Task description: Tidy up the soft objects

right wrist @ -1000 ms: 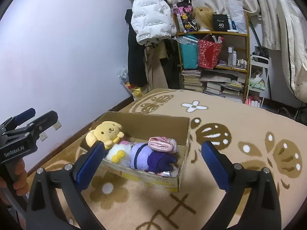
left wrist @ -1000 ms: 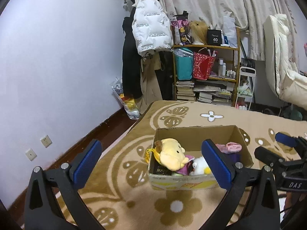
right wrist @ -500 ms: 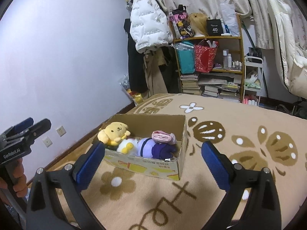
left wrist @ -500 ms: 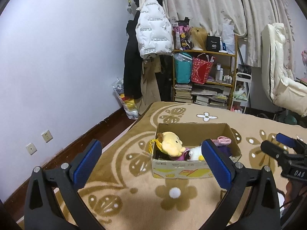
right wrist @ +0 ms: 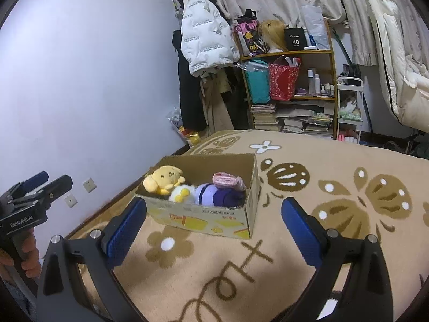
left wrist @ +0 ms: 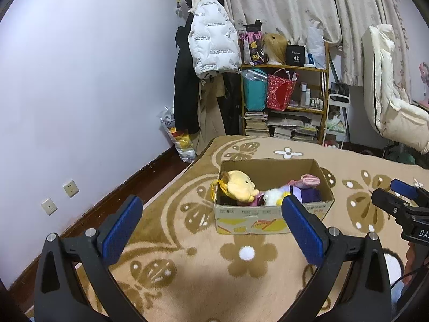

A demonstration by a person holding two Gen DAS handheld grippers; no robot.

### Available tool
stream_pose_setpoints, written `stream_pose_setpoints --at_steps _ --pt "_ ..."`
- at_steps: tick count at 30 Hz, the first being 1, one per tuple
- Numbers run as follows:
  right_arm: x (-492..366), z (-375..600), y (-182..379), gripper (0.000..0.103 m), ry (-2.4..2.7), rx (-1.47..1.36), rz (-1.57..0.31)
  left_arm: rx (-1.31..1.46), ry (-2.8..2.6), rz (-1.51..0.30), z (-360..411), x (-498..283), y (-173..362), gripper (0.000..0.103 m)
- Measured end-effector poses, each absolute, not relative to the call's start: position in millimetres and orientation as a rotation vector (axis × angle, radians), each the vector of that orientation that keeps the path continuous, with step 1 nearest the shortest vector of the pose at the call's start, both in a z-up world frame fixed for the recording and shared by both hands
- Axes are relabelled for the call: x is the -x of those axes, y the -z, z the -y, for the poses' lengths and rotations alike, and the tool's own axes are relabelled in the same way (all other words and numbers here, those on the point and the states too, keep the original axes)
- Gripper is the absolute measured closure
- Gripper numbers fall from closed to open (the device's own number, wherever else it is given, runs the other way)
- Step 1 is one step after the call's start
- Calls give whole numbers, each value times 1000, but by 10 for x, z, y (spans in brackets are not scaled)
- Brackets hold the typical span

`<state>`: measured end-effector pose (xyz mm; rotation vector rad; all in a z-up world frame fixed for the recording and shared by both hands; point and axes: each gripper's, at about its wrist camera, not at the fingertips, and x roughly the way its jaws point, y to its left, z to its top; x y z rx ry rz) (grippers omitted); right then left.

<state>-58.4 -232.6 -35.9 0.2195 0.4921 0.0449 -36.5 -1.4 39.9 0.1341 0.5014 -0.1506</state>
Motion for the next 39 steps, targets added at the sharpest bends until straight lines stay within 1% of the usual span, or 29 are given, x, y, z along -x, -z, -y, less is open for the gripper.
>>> stream_pose_setpoints --at_steps 22,39 --pt "521 2260 678 0 -25 -192 -588 -193 143 -597 121 246 -50 1" --pt "414 2237 803 0 -25 -190 -620 -208 132 -610 151 163 8 1"
